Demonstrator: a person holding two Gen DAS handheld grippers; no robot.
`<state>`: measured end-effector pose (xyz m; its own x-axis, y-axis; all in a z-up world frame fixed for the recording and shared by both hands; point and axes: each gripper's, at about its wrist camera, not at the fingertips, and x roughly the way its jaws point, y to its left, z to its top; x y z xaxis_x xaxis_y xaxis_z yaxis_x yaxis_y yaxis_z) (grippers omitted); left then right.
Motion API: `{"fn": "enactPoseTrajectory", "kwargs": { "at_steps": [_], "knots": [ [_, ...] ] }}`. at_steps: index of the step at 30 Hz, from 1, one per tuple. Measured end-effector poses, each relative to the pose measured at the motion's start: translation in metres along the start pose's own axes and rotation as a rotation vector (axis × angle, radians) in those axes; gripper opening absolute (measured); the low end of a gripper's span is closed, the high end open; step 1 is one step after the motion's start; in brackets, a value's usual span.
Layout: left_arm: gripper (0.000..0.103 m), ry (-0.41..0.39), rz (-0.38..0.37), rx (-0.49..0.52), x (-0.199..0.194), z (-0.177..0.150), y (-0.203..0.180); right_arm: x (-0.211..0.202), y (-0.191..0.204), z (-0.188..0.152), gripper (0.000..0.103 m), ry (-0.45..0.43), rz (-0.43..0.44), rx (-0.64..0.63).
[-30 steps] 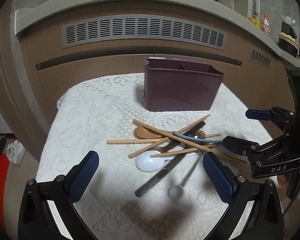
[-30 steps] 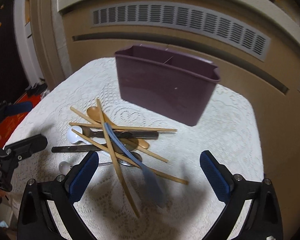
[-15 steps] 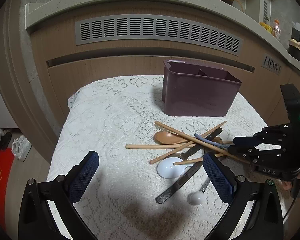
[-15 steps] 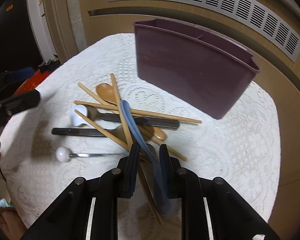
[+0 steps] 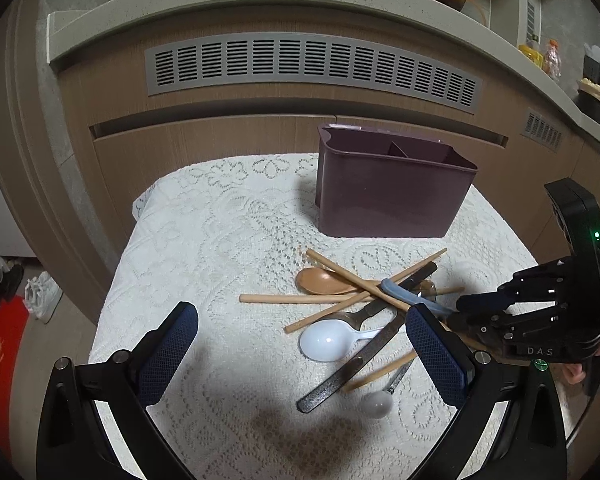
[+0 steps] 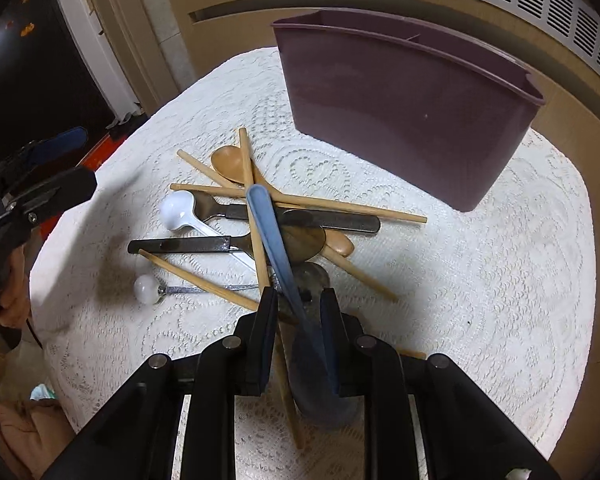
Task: Organize utensils
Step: 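Grasp a wooden chopstick with the left tool while the right tool lifts the blue spatula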
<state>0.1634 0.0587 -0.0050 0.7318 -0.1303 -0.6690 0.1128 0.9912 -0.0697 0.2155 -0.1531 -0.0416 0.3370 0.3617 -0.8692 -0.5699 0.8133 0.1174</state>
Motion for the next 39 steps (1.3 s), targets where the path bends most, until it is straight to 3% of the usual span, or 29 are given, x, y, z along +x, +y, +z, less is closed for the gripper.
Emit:
{"fn": "enactPoseTrajectory", "kwargs": {
  "at_steps": [5, 7, 8, 12, 17, 21, 23, 31, 34, 36, 38, 39],
  "knots": [
    [0.103, 0.036, -0.005, 0.003, 0.01, 0.0, -0.007, 0.01, -0.001, 0.01, 0.02, 0.001, 0.06, 0.023],
    [0.103, 0.044, 0.002, -0.001, 0.014, 0.0, -0.008, 0.013, -0.003, 0.014, 0.013, 0.01, 0.095, 0.046],
    [0.103, 0.049, -0.002, -0.009, 0.015, 0.001, -0.006, 0.013, -0.004, 0.014, 0.008, 0.012, 0.094, 0.05],
    [0.1, 0.08, -0.054, -0.067, 0.024, 0.006, 0.002, 0.002, 0.003, 0.005, 0.004, -0.041, -0.008, 0.028],
    [0.068, 0.208, -0.15, -0.168, 0.061, 0.023, 0.001, -0.021, -0.01, -0.005, 0.004, -0.125, -0.137, 0.06],
    [0.055, 0.34, -0.189, -0.195, 0.095, 0.032, -0.012, -0.035, -0.023, -0.019, 0.004, -0.156, -0.151, 0.093],
    [0.048, 0.372, -0.166, -0.191, 0.106, 0.035, -0.019, -0.037, -0.025, -0.024, 0.004, -0.16, -0.15, 0.105],
    [0.047, 0.428, -0.07, -0.119, 0.145, 0.053, -0.042, -0.035, -0.035, -0.034, 0.004, -0.157, -0.091, 0.149],
    [0.044, 0.418, -0.048, -0.063, 0.154, 0.059, -0.056, -0.036, -0.038, -0.034, 0.009, -0.16, -0.065, 0.174],
    [0.029, 0.407, -0.054, -0.042, 0.158, 0.058, -0.061, -0.04, -0.04, -0.035, 0.02, -0.17, -0.105, 0.175],
    [0.019, 0.371, -0.045, -0.009, 0.155, 0.056, -0.064, -0.043, -0.04, -0.036, 0.052, -0.174, -0.178, 0.165],
    [0.016, 0.351, -0.054, 0.0, 0.151, 0.055, -0.066, -0.044, -0.04, -0.036, 0.059, -0.178, -0.21, 0.155]
  ]
}}
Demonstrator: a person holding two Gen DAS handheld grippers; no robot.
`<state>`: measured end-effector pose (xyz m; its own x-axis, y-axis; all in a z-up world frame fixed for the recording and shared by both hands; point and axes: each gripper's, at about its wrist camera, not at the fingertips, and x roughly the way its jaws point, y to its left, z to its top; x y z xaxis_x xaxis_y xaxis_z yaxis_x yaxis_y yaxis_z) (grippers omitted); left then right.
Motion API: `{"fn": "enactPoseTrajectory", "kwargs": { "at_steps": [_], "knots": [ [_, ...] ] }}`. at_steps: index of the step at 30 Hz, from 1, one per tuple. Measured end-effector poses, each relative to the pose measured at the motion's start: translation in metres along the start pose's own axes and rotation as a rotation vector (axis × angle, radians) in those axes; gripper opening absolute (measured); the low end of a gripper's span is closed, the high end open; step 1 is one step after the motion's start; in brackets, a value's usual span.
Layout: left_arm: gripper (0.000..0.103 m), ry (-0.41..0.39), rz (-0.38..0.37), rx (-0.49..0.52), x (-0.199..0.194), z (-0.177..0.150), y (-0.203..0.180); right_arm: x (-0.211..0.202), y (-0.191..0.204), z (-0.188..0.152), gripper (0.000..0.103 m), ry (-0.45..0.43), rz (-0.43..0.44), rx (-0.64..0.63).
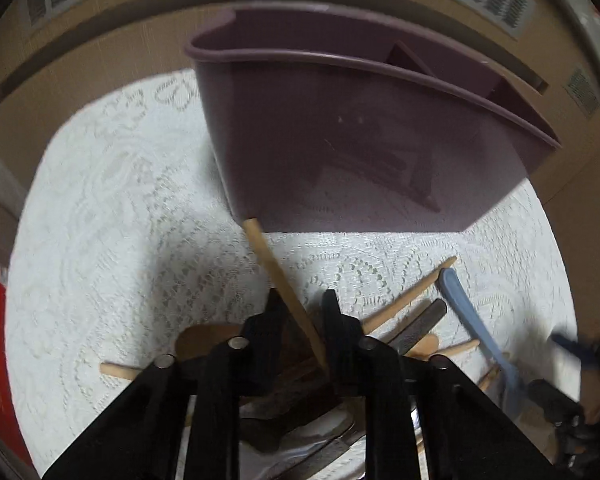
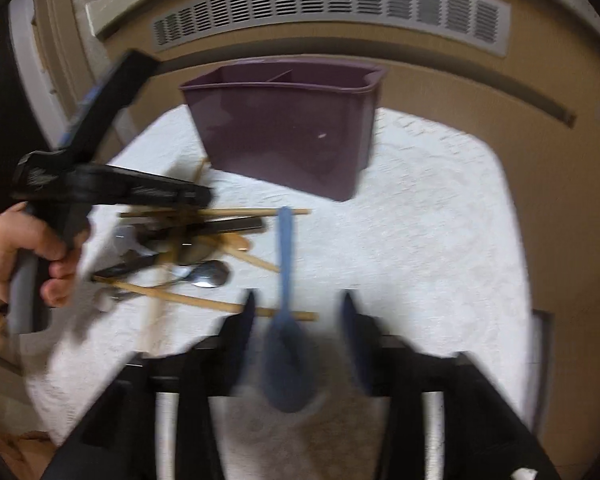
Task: Organize utensils
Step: 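Grasp a wooden chopstick with the left tool while the right tool lifts the blue spatula, then lower chopstick and spatula into the purple caddy and open both tools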
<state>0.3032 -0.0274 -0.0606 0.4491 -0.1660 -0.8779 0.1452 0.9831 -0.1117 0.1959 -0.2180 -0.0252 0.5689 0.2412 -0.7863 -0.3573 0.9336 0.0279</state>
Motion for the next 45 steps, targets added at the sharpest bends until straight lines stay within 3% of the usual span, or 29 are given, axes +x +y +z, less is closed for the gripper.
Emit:
{"fn": "enactPoseTrajectory", "kwargs": {
  "at_steps": [1, 4, 6, 7, 9, 10, 11, 13, 18, 20, 22, 24, 28, 33, 37, 41, 45],
  "knots": [
    [0.01, -0.017, -0.014, 0.005, -0.004, -0.004, 0.001, -0.001, 0.001, -0.001, 0.071, -0.01, -0.036, -0.019],
    [0.007, -0.061, -0.045, 0.01, -0.019, -0.019, 0.006, 0.001, 0.01, 0.001, 0.098, -0.025, -0.14, -0.114],
    [0.007, -0.096, -0.064, 0.005, -0.03, -0.031, 0.011, 0.004, 0.021, 0.008, 0.102, -0.009, -0.232, -0.169],
    [0.007, -0.11, -0.07, 0.0, -0.035, -0.036, 0.014, 0.005, 0.022, 0.011, 0.102, -0.001, -0.227, -0.176],
    [0.007, -0.13, -0.087, -0.011, -0.047, -0.047, 0.022, 0.008, 0.017, 0.02, 0.101, -0.001, -0.104, -0.123],
    [0.007, -0.135, -0.1, -0.014, -0.051, -0.051, 0.026, 0.009, 0.014, 0.022, 0.09, 0.004, -0.075, -0.1],
    [0.007, -0.138, -0.108, -0.015, -0.057, -0.055, 0.029, 0.014, 0.01, 0.026, 0.07, 0.019, -0.057, -0.073],
    [0.007, -0.148, -0.117, -0.013, -0.066, -0.066, 0.034, 0.025, 0.008, 0.03, 0.047, 0.066, -0.039, -0.04],
    [0.007, -0.169, -0.12, 0.009, -0.075, -0.075, 0.037, 0.05, 0.012, 0.028, 0.033, 0.166, 0.028, -0.003],
    [0.007, -0.167, -0.137, 0.0, -0.076, -0.078, 0.041, 0.055, 0.016, 0.026, 0.016, 0.181, 0.022, -0.007],
    [0.007, -0.162, -0.147, -0.012, -0.073, -0.079, 0.044, 0.06, 0.016, 0.027, 0.008, 0.187, -0.009, -0.006],
    [0.007, -0.165, -0.151, -0.019, -0.073, -0.081, 0.046, 0.057, 0.015, 0.028, 0.008, 0.191, -0.015, 0.014],
    [0.007, -0.195, -0.157, -0.014, -0.084, -0.084, 0.044, 0.029, 0.016, 0.028, 0.008, 0.124, -0.037, 0.016],
    [0.007, -0.286, -0.202, 0.006, -0.124, -0.084, 0.034, -0.021, 0.015, 0.028, 0.008, 0.026, -0.006, 0.053],
    [0.007, -0.463, -0.265, 0.046, -0.197, -0.063, 0.021, -0.07, 0.017, 0.047, 0.008, -0.105, 0.007, 0.064],
    [0.007, -0.664, -0.289, 0.11, -0.273, -0.022, 0.007, -0.147, 0.018, 0.099, 0.008, -0.327, 0.02, 0.045],
    [0.007, -0.845, -0.238, 0.169, -0.33, 0.027, -0.009, -0.195, 0.021, 0.152, 0.008, -0.488, -0.019, 0.016]
  ]
}}
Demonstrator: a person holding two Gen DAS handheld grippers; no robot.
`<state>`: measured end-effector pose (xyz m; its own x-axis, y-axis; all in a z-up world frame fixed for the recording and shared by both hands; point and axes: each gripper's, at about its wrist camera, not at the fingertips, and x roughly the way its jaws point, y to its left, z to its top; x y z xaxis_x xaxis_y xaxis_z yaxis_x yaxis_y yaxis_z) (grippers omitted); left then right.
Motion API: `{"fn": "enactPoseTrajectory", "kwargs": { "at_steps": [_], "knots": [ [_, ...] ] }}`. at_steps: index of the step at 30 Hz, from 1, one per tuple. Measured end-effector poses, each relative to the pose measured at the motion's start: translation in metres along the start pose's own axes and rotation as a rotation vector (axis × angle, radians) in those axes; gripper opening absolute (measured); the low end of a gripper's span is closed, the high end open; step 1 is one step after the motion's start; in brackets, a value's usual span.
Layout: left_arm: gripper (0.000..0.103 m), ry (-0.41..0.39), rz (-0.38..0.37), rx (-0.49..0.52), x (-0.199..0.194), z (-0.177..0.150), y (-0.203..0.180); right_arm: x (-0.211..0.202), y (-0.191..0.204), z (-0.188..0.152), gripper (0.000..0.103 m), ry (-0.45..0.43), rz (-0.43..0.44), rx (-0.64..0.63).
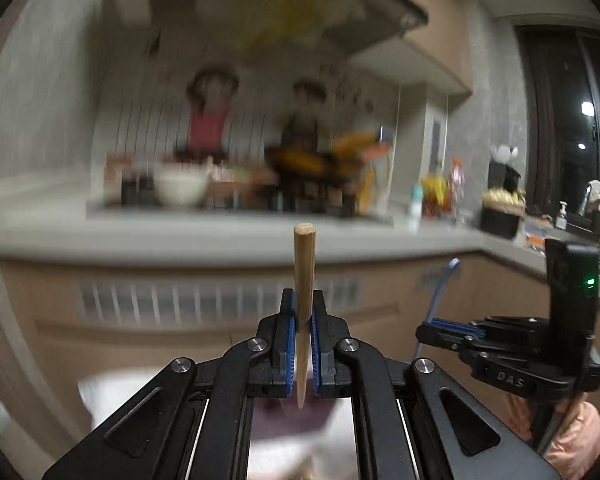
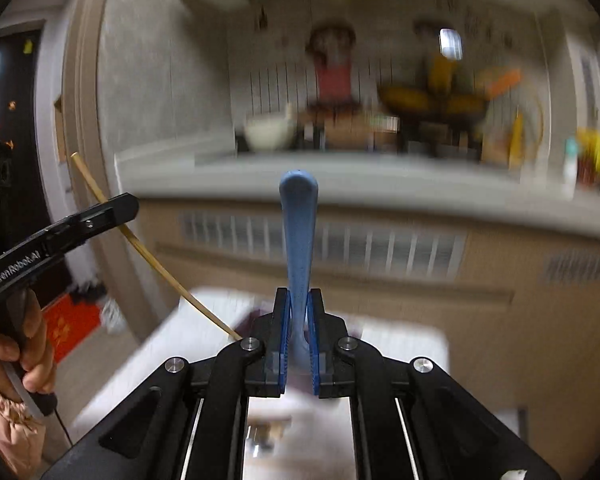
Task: Organize utensils
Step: 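Lower chopstick and spatula into the purple caddy and open both tools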
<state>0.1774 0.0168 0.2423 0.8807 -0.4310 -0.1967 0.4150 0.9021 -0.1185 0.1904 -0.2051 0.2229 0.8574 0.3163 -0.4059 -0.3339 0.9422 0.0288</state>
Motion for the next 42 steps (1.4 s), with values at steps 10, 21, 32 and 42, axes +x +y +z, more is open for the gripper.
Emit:
{"fn": "enactPoseTrajectory", "kwargs": {
  "at_steps": [10, 21, 32, 42],
  "knots": [
    [0.007, -0.011, 0.039, 0.012, 0.062, 0.03, 0.021, 0.063, -0.019, 0.029, 0.008, 0.039, -0.025, 0.029],
    [0.007, 0.147, 0.049, -0.079, 0.16, -0.052, 0.059, 0.184, -0.033, -0.077, 0.008, 0.334, -0.049, 0.087],
    [0.009, 0.344, 0.087, -0.191, 0.195, -0.133, 0.082, 0.198, -0.021, -0.125, 0.008, 0.418, -0.029, 0.045],
    [0.048, 0.4, 0.151, -0.295, 0.137, -0.169, 0.102, 0.148, -0.005, -0.13, 0.042, 0.335, -0.085, -0.068]
  ]
}}
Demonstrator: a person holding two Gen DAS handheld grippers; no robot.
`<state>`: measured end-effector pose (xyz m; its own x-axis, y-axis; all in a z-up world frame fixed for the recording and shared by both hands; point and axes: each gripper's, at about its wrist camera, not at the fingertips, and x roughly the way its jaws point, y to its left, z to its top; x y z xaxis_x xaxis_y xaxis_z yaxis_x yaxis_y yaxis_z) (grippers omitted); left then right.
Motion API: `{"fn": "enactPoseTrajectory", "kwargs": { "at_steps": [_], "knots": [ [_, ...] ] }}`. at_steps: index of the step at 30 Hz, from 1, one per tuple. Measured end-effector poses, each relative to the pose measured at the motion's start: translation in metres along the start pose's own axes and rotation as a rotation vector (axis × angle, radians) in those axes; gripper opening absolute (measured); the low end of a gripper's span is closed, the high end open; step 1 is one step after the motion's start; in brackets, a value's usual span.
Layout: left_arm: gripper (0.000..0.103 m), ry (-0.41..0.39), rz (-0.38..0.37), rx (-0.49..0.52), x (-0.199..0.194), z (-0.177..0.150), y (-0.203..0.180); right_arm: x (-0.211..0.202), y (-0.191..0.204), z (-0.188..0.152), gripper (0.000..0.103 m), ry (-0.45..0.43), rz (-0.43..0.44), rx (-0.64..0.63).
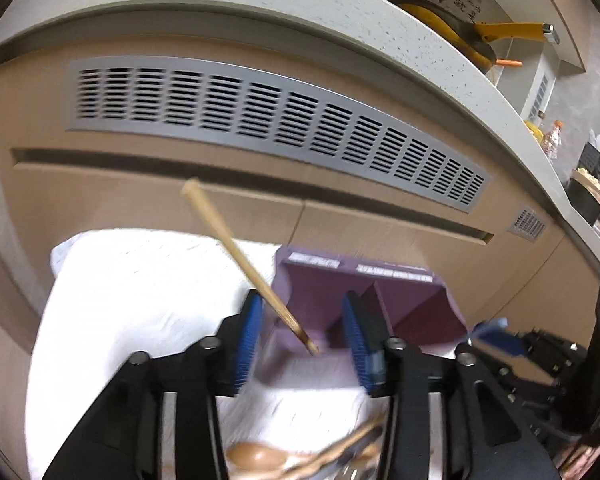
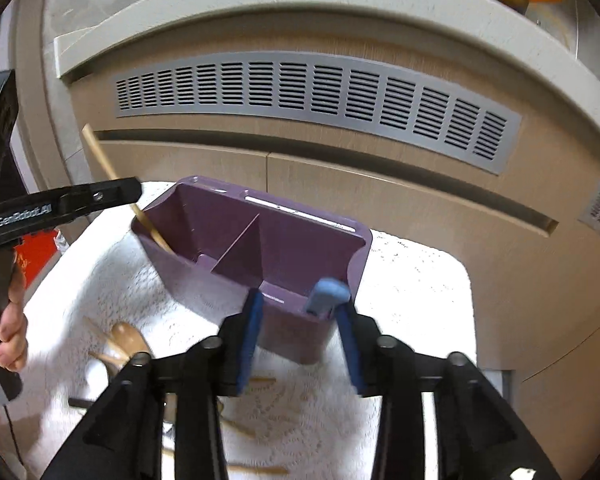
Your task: Organize utensils
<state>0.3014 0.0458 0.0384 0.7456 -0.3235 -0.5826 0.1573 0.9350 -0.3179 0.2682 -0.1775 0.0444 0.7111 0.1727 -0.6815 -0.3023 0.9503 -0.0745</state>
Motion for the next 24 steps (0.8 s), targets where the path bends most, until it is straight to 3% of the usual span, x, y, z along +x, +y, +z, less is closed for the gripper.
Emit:
{"fn": "enactPoseTrajectory", "kwargs": {
  "at_steps": [5, 6, 15, 19, 24],
  "knots": [
    [0.062, -0.002, 0.036, 0.005, -0.041, -0.025, 0.012, -0.023, 0.015, -0.021, 0.066, -0.058, 0.022, -0.084],
    [0.064, 0.001, 0.04, 0.009, -0.048, -0.032, 0.015, -0.024, 0.021, -0.028, 0.068, -0.053, 0.023, -0.106],
    [0.067, 0.124, 0.116, 0.145, -0.079, -0.105, 0.024, -0.003, 0.079, -0.077, 0.065, 0.144, 0.14, -0.235],
    [0.067, 0.187, 0.104, 0.112, -0.081, -0.129, 0.034, 0.01, 0.09, -0.085, 0.065, 0.211, 0.171, -0.114],
    [0.067, 0.19, 0.122, 0.07, -0.087, -0.137, 0.043, 0.035, 0.106, -0.08, 0.065, 0.264, 0.063, -0.004]
  ]
}}
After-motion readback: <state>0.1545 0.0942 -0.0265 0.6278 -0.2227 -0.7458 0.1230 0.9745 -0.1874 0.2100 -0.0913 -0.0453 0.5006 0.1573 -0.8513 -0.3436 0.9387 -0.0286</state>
